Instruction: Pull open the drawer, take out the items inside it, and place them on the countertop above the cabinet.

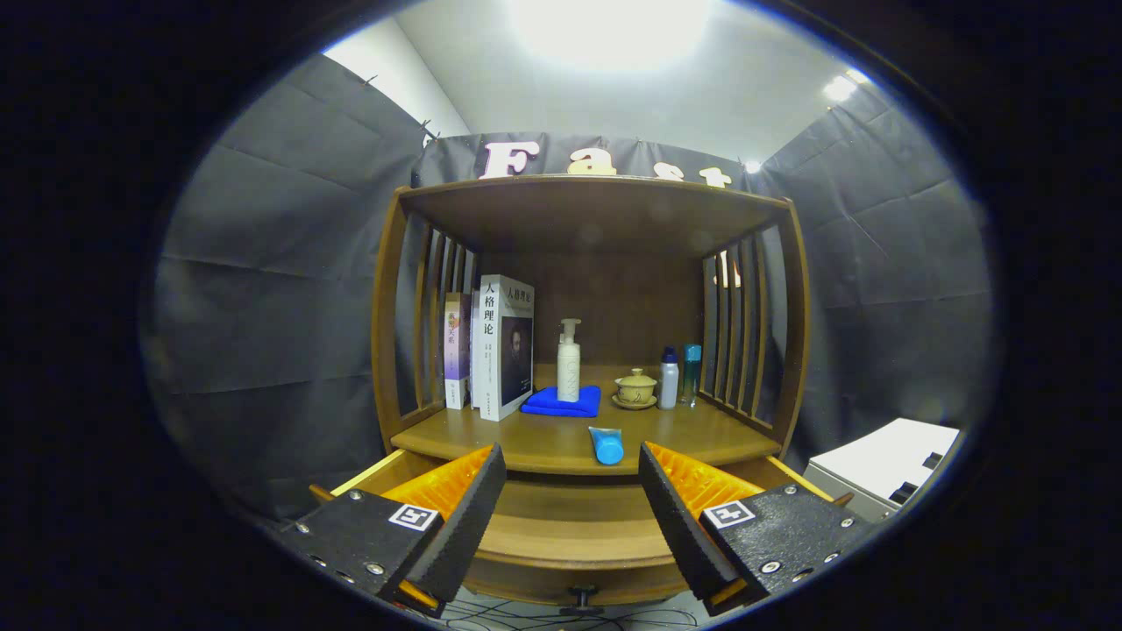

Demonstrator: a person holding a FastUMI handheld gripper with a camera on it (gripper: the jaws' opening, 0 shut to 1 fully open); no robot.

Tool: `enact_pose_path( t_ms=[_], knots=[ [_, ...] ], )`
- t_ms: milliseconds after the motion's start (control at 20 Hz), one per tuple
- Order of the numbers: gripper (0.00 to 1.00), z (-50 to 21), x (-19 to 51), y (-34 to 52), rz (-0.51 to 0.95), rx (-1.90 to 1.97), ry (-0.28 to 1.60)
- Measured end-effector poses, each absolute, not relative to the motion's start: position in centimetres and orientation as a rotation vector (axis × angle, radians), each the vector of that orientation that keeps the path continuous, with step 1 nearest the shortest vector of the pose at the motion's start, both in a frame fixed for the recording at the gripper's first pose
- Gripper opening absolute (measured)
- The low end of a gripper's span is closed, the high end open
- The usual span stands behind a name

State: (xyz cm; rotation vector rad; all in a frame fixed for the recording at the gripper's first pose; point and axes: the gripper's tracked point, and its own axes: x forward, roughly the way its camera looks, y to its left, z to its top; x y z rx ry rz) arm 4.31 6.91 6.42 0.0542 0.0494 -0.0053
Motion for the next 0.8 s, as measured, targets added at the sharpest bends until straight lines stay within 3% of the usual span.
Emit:
enact_pose_path(
  t_ms=[800],
  knots=[
    [0.94, -6.2, -0.6, 7.2, -0.023, 0.091, 0.250]
  ],
)
